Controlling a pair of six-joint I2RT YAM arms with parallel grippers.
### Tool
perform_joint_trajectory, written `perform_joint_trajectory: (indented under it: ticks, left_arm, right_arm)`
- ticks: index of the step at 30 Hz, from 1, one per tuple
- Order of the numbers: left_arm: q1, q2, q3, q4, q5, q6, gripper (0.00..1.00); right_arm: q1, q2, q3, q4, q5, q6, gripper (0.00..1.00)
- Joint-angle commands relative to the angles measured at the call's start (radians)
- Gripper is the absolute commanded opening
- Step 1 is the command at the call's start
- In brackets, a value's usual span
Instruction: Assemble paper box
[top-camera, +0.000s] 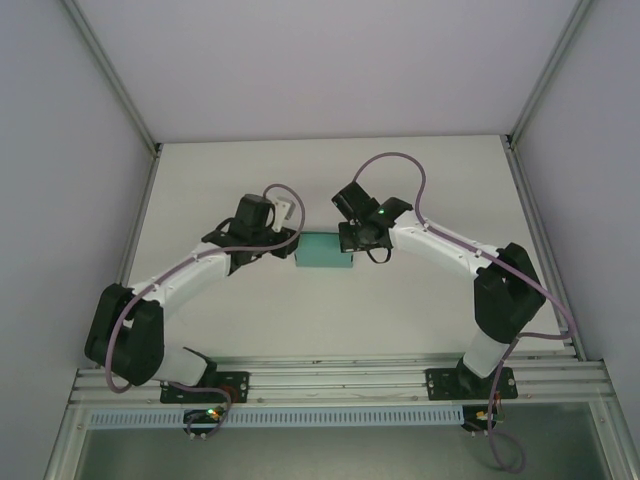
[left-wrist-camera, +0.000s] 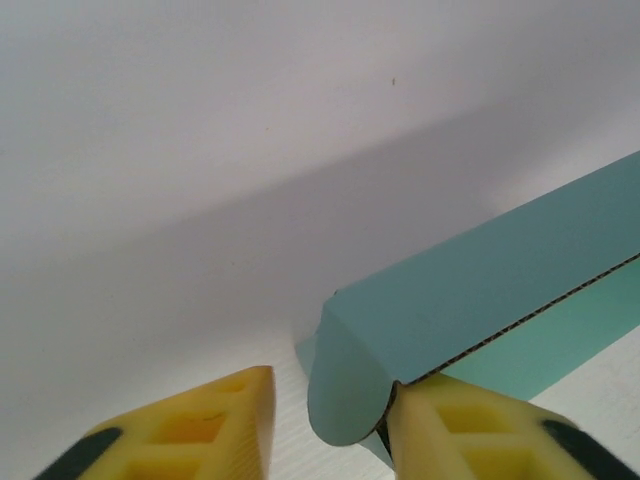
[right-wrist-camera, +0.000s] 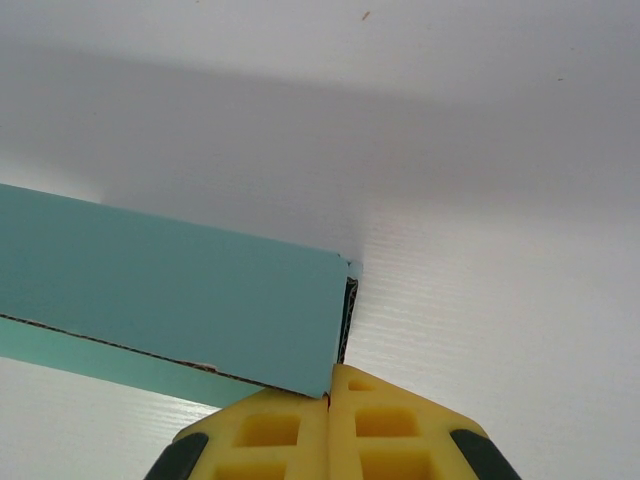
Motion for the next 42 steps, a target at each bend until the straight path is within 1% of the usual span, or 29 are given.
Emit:
perform_joint_trajectory:
  ticks: [1, 2, 6, 8, 9, 11, 15, 17, 20, 22, 24, 29, 32, 34, 38, 40, 42]
  left_arm:
    - [-0.007, 0.025, 0.042, 0.013, -0.038, 0.039, 0.28]
    - [-0.011, 0.027, 0.042, 0.015, -0.044, 0.043, 0.23]
    - [-0.030, 0.019, 0.042, 0.018, -0.086, 0.063, 0.14]
    - [-0.036, 0.013, 0.046, 0.004, -0.098, 0.067, 0.03]
    - [-0.041, 0.012, 0.053, -0.011, -0.104, 0.069, 0.00]
    - [-0.056, 0.010, 0.071, -0.053, -0.105, 0.071, 0.00]
    - [-0.066, 0.013, 0.127, -0.166, -0.041, 0.061, 0.00]
    - [-0.067, 0.020, 0.157, -0.226, -0.032, 0.029, 0.00]
    - [-0.059, 0.033, 0.188, -0.295, 0.039, -0.019, 0.00]
    - [-0.044, 0.053, 0.207, -0.336, 0.092, -0.072, 0.00]
    - [-0.026, 0.062, 0.209, -0.345, 0.173, -0.109, 0.00]
    - [0.042, 0.059, 0.205, -0.326, 0.322, -0.211, 0.00]
    - [0.070, 0.064, 0.209, -0.311, 0.386, -0.264, 0.00]
    - [0.074, 0.066, 0.211, -0.301, 0.400, -0.298, 0.00]
    - [0.075, 0.072, 0.215, -0.309, 0.405, -0.311, 0.00]
    - [0.087, 0.081, 0.219, -0.308, 0.443, -0.333, 0.00]
    - [0.094, 0.087, 0.234, -0.342, 0.429, -0.339, 0.00]
  right_arm:
    - [0.000, 0.027, 0.001, -0.063, -0.026, -0.019, 0.00]
    - [0.000, 0.028, 0.001, -0.063, -0.026, -0.023, 0.00]
    - [0.000, 0.031, 0.004, -0.073, -0.021, -0.033, 0.00]
    - [0.000, 0.030, -0.001, -0.075, -0.015, -0.033, 0.00]
    - [0.000, 0.028, 0.000, -0.077, -0.009, -0.031, 0.00]
    - [-0.001, 0.025, -0.005, -0.073, 0.001, -0.027, 0.00]
    - [0.013, 0.034, -0.004, -0.075, 0.041, -0.029, 0.00]
    - [0.020, 0.049, 0.006, -0.100, 0.079, -0.025, 0.00]
    - [0.028, 0.061, 0.008, -0.123, 0.145, -0.011, 0.00]
    - [0.040, 0.058, 0.004, -0.122, 0.165, -0.014, 0.00]
    - [0.051, 0.055, -0.011, -0.097, 0.170, -0.026, 0.00]
    - [0.082, 0.051, -0.053, -0.037, 0.185, -0.032, 0.00]
    - [0.110, 0.046, -0.084, 0.003, 0.203, -0.041, 0.00]
    - [0.122, 0.043, -0.099, 0.019, 0.211, -0.041, 0.00]
    - [0.131, 0.043, -0.116, 0.030, 0.214, -0.036, 0.00]
    - [0.142, 0.048, -0.122, 0.041, 0.224, -0.049, 0.00]
    - [0.154, 0.056, -0.124, 0.040, 0.240, -0.050, 0.00]
